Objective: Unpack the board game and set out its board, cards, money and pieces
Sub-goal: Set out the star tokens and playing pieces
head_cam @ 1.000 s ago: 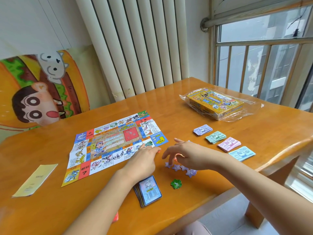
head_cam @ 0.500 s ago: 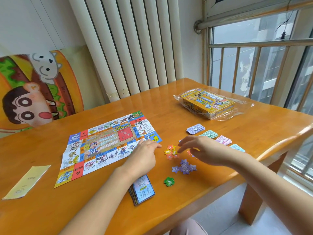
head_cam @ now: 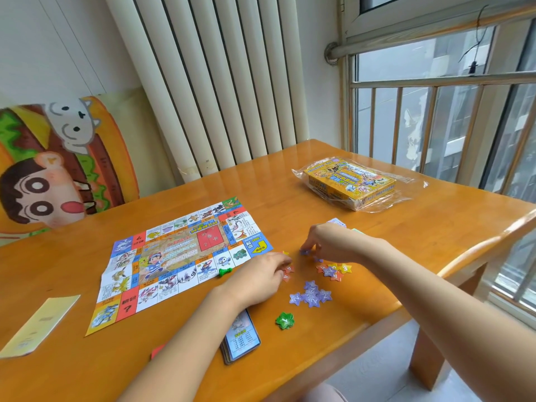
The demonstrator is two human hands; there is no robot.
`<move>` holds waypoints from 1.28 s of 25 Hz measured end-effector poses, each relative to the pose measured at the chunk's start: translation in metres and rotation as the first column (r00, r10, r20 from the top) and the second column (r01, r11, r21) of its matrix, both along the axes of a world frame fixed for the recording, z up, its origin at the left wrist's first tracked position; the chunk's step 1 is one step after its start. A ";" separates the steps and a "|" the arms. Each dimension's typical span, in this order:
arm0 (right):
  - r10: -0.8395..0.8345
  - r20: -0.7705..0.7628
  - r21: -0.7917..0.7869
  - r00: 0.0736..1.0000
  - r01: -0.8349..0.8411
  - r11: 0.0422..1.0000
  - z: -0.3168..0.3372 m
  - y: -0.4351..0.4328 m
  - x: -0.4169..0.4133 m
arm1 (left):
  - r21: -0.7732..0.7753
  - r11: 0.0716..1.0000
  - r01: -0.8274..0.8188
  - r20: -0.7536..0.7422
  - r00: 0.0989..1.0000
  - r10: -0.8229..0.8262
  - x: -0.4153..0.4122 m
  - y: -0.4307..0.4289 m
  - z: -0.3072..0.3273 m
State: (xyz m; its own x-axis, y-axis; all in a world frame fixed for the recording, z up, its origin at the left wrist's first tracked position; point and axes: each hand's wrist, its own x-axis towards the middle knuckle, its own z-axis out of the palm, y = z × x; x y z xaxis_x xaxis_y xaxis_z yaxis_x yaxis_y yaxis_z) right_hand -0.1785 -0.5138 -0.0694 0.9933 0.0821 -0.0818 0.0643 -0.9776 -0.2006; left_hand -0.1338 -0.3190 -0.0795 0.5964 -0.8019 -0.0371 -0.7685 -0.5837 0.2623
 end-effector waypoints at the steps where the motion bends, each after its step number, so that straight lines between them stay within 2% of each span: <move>1: 0.027 -0.006 0.016 1.000 -0.027 0.999 0.002 0.003 0.000 | -0.004 1.000 -0.007 -0.005 1.000 0.007 0.000 0.000 0.000; 5: 0.079 -0.068 0.241 0.995 -0.061 0.969 0.015 0.011 -0.018 | -0.018 1.000 -0.015 -0.002 1.000 0.015 -0.001 -0.001 0.000; 7: 0.008 0.005 0.298 1.000 -0.009 0.955 0.022 0.008 -0.032 | -0.045 0.998 -0.032 0.003 0.999 0.033 -0.004 -0.001 0.000; 9: -0.077 0.171 0.217 0.982 0.039 0.975 0.025 0.002 -0.047 | -0.130 0.991 -0.038 0.017 0.999 0.040 -0.009 -0.001 0.001; 11: -0.116 0.275 0.116 0.955 0.086 0.989 0.017 -0.005 -0.065 | -0.178 0.984 0.017 0.033 0.999 -0.012 -0.018 -0.004 0.002; 15: -0.077 0.314 -0.047 0.946 0.096 0.994 -0.015 -0.001 -0.097 | -0.066 0.985 0.158 0.060 0.986 -0.154 -0.038 -0.013 -0.001; 18: 0.033 0.492 -0.121 0.870 0.030 0.992 -0.036 0.003 -0.098 | -0.008 0.990 0.139 0.040 0.989 -0.139 -0.042 -0.009 0.001; 20: 0.057 0.531 -0.129 0.846 0.015 0.992 -0.041 0.004 -0.097 | 0.004 0.994 0.106 0.030 0.994 -0.106 -0.044 -0.006 0.003; 25: 0.035 0.572 -0.047 0.820 -0.010 0.999 -0.044 0.007 -0.102 | -0.056 0.997 0.050 0.006 0.999 -0.050 -0.052 -0.008 0.005; 27: 0.025 0.585 0.020 0.811 -0.045 0.999 -0.046 0.007 -0.106 | -0.099 0.995 0.026 -0.047 0.998 -0.031 -0.054 -0.010 0.005; 30: -0.137 0.483 0.239 0.865 0.020 0.971 -0.043 0.012 -0.119 | -0.152 0.988 0.008 -0.156 0.987 -0.032 -0.052 -0.008 0.010; 32: -0.246 0.397 0.303 0.884 0.127 0.945 -0.043 0.016 -0.124 | -0.108 0.994 0.021 -0.140 0.989 -0.036 -0.045 -0.006 0.014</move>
